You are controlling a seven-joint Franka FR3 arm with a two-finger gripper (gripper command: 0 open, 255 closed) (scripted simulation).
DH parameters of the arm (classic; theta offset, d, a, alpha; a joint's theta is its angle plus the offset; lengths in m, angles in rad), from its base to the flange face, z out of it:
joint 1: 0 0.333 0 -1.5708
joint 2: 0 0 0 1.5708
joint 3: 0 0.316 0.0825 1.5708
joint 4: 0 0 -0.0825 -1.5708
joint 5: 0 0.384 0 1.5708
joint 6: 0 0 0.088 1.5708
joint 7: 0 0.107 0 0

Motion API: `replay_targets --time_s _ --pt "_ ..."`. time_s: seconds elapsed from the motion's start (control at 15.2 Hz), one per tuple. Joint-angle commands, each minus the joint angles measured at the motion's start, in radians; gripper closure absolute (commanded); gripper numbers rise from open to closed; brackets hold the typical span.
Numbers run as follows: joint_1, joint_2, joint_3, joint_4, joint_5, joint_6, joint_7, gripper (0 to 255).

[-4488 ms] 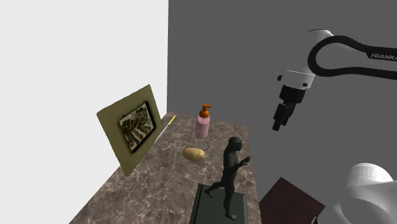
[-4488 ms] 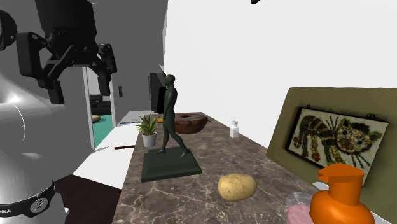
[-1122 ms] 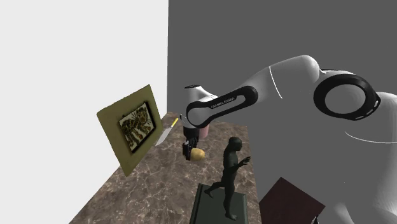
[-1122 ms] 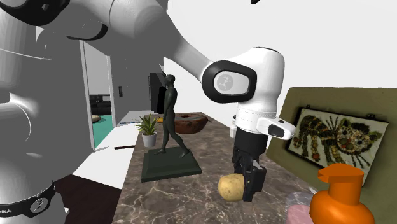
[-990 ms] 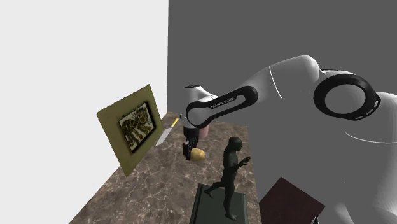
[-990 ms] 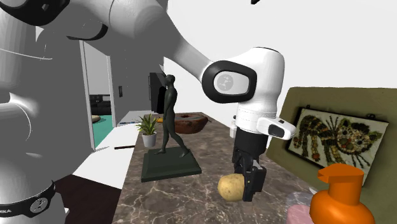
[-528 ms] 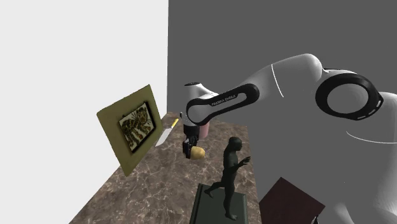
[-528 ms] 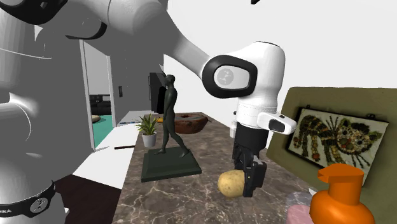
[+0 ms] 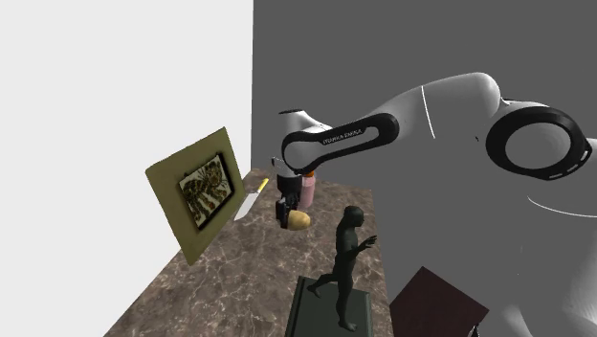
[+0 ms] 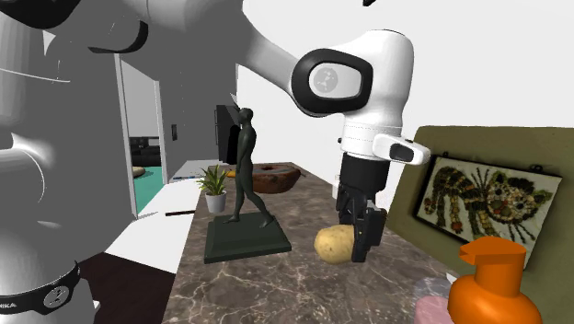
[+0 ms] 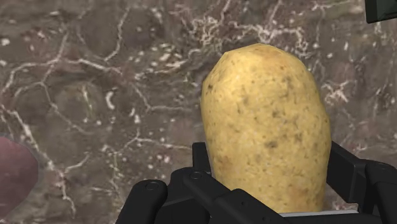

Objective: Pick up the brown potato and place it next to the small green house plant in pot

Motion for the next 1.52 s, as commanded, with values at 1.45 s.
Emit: replay_targets --time_s 1.45 --pt "-0.001 -0.063 0.003 0.24 0.007 -0.303 0.003 255"
